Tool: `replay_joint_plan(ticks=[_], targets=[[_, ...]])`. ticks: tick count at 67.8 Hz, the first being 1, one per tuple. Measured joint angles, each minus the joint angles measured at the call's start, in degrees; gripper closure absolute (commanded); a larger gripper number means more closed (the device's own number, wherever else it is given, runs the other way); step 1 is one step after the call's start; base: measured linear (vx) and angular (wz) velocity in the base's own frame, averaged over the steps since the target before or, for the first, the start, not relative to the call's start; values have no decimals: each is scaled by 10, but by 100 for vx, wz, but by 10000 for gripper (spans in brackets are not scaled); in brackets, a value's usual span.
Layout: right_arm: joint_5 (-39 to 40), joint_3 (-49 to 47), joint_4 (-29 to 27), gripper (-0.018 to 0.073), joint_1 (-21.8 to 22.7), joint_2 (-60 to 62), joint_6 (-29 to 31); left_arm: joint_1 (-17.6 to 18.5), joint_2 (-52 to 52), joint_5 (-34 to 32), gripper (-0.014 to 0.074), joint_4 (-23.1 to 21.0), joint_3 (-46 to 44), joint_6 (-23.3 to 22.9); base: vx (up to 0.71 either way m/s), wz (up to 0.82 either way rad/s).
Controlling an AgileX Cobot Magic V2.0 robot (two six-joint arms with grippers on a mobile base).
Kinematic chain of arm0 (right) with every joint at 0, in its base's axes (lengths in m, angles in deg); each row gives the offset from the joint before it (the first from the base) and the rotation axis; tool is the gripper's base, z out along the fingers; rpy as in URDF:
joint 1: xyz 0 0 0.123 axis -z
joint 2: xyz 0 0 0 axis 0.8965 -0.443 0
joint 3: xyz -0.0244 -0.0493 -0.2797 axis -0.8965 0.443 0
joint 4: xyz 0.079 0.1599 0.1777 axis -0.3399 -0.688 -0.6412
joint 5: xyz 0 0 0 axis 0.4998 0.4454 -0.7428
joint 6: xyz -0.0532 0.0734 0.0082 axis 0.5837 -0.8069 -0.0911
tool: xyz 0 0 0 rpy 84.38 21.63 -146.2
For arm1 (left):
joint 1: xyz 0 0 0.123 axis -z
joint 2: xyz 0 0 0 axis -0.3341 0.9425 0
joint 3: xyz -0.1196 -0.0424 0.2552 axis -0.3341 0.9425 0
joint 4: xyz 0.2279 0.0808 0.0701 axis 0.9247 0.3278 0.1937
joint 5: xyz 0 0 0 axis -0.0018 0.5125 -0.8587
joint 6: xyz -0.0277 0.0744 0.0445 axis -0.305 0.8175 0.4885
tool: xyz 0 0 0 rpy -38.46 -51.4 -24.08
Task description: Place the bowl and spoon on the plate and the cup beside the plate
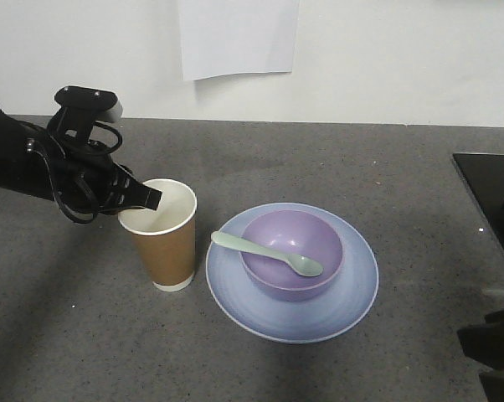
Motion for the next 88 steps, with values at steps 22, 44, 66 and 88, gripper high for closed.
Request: replay_joint_plan(ticks=[22, 44, 66, 88], targets=[[0, 0, 0, 311, 0, 0, 0, 0, -1, 12, 185, 3, 3, 0, 0, 0], [0, 0, 0, 311, 0, 0, 0, 0, -94, 32, 165, 35, 3, -1, 0, 0], [0, 0, 0, 311, 0, 0, 0, 0, -239, 102, 216, 142, 56, -76, 0, 0], [0, 0, 0, 311, 0, 0, 0, 0, -385, 94, 258, 177, 208, -116, 0, 0]])
